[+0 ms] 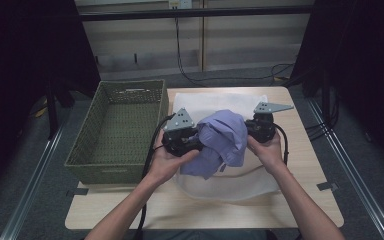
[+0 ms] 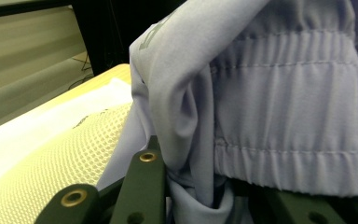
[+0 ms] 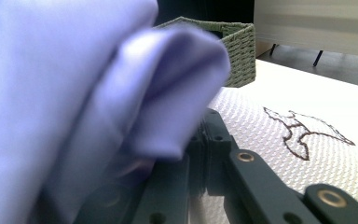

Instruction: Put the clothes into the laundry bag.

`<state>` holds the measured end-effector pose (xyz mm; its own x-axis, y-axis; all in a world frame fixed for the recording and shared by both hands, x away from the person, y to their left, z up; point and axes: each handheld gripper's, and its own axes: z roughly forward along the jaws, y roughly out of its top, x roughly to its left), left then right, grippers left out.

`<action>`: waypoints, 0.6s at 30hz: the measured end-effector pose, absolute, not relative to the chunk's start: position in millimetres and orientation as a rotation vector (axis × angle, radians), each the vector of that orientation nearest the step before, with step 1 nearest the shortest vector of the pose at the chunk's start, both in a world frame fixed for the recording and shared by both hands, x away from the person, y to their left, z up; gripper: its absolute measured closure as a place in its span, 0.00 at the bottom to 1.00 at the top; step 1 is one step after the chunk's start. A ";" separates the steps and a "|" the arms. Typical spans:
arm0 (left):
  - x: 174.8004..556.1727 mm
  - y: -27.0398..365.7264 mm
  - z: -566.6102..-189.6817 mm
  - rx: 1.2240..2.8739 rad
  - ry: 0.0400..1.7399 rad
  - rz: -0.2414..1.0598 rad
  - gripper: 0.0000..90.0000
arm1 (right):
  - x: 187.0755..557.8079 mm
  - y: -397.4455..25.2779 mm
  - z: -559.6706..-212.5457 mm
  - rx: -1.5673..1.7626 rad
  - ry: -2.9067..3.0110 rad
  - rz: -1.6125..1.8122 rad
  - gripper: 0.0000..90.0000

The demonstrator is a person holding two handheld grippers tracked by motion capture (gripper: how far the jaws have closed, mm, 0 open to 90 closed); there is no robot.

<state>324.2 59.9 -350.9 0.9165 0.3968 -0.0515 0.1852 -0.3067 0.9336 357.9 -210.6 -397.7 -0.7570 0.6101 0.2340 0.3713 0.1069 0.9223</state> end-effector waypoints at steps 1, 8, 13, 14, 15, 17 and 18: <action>324.3 59.4 -351.2 1.889 0.430 0.220 0.82 | 357.9 -210.6 -397.7 0.983 2.174 1.710 0.99; 325.0 60.8 -351.2 1.885 0.416 0.220 0.81 | 358.0 -211.4 -397.5 0.984 2.168 1.713 0.99; 326.1 54.1 -360.0 1.918 0.423 0.202 0.81 | 358.1 -211.4 -397.9 0.983 2.174 1.709 0.99; 327.2 54.1 -360.8 1.920 0.418 0.199 0.81 | 358.1 -211.4 -398.0 0.982 2.175 1.709 0.99; 327.7 54.5 -361.6 1.930 0.419 0.204 0.81 | 357.8 -211.4 -398.1 0.984 2.175 1.706 0.99; 328.9 53.2 -365.7 1.933 0.428 0.195 0.81 | 358.0 -211.4 -398.2 0.985 2.177 1.707 0.99; 329.6 52.3 -368.6 1.947 0.432 0.200 0.81 | 358.0 -211.3 -398.4 0.988 2.179 1.706 0.99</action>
<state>329.6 52.3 -368.6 0.9200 0.3877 -0.0583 0.2070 -0.3542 0.9120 358.0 -211.3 -398.4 -0.7557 0.6107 0.2364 0.3761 0.1093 0.9201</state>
